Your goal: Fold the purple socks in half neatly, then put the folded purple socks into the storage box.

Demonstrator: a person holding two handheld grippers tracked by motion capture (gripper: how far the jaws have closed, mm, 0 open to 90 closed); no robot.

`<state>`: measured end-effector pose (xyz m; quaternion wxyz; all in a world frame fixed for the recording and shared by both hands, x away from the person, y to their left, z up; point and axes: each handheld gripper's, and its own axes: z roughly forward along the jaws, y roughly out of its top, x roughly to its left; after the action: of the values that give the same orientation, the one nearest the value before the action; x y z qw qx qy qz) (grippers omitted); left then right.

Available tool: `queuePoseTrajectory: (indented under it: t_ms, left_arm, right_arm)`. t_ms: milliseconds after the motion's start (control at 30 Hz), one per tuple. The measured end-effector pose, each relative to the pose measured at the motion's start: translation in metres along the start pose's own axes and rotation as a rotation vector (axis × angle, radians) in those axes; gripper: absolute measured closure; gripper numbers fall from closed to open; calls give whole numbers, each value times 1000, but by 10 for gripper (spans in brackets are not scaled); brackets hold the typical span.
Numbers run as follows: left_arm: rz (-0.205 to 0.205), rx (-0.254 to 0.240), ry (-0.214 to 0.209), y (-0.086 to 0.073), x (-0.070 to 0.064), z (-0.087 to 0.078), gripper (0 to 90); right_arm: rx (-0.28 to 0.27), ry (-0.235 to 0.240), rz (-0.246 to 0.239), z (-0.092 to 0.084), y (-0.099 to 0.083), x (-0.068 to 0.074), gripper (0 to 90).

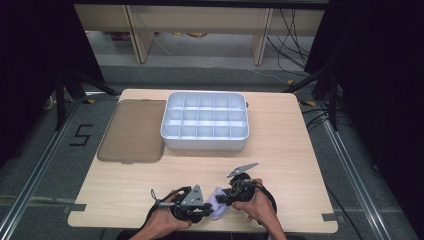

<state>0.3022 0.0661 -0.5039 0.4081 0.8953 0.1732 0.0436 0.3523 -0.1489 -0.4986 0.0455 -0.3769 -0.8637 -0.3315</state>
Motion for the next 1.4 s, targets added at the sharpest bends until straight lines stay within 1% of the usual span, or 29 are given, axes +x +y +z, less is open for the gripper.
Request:
queuePoseTrajectory:
  t_ms: [33,133,167,200,233,333,367,433,533,633,667,700,733,800,833,867,900,1000,1033,1067,1100,1133,1200,1233,1267,1300,1333,1367,1400]
  left_arm:
    - [7,-2,-7,0,0,-2,753]
    - [-24,-30,-24,-3,-1,-9,729]
    - [-13,-25,-28,-3,2,-13,716]
    - [-48,-49,-34,-6,3,-20,655]
    - [-48,-49,-34,-6,3,-20,620]
    - [-93,-64,-15,-12,6,-31,567]
    - [-76,-64,-5,-14,9,-35,540]
    - [-130,-62,17,-19,13,-40,469]
    - [-161,-40,31,-26,19,-45,373]
    - [-193,-17,59,-33,22,-52,351]
    - [-188,-24,61,-35,24,-54,346]
    - [-202,-18,74,-38,25,-56,339]
    - [-219,-23,78,-40,27,-58,329]
    - [-246,-20,102,-46,31,-61,325]
    - [-263,-19,112,-49,33,-63,321]
    - [-263,-13,120,-51,35,-64,315]
    - [-285,-12,139,-54,36,-66,304]
    - [-280,6,167,-63,40,-73,270]
    - [-305,-7,178,-65,39,-74,269]
    - [-323,-16,180,-68,39,-75,267]
    - [-316,-9,190,-70,40,-77,258]
    - [-295,7,203,-71,42,-81,247]
    - [-321,-2,207,-74,42,-83,244]
    - [-307,-3,206,-74,44,-84,243]
    - [-319,-12,211,-75,44,-84,240]
    - [-321,0,223,-76,45,-85,236]
    - [-311,5,221,-76,46,-85,234]
    - [-319,-1,226,-77,46,-84,230]
    - [-336,4,225,-77,46,-83,228]
  right_arm:
    - [-9,6,-10,1,0,0,682]
    - [1,34,-4,1,0,1,697]
    - [-3,23,-17,0,0,0,701]
    - [-7,5,-16,0,0,2,709]
    - [-7,5,-16,0,0,2,709]
    - [-12,-2,-25,-1,-1,4,718]
    - [-14,2,-31,-1,-1,4,720]
    - [-24,-7,-50,0,-2,5,724]
    - [-23,-19,-50,-1,-2,8,729]
    - [-28,-29,-57,-2,-2,10,731]
    - [-49,-21,-63,0,-1,11,732]
    - [-29,-30,-59,-2,0,14,733]
    - [-40,-41,-92,-1,1,14,733]
    - [-38,-45,-89,-2,2,16,733]
    - [-39,-37,-114,-4,2,17,734]
    - [-58,-44,-112,-5,3,19,734]
    - [-49,-56,-120,-8,4,22,734]
    - [-63,-83,-155,-13,7,29,734]
    - [-58,-91,-152,-14,8,31,734]
    - [-69,-96,-182,-14,9,32,734]
    - [-61,-104,-168,-15,10,34,734]
    - [-71,-106,-185,-17,11,35,734]
    - [-66,-105,-194,-19,13,37,734]
    - [-94,-129,-210,-19,14,36,733]
    - [-85,-130,-220,-22,15,36,733]
    - [-92,-126,-211,-22,16,37,733]
    - [-87,-141,-218,-25,17,36,734]
    - [-92,-137,-236,-25,18,35,733]
    - [-102,-153,-242,-26,18,33,733]
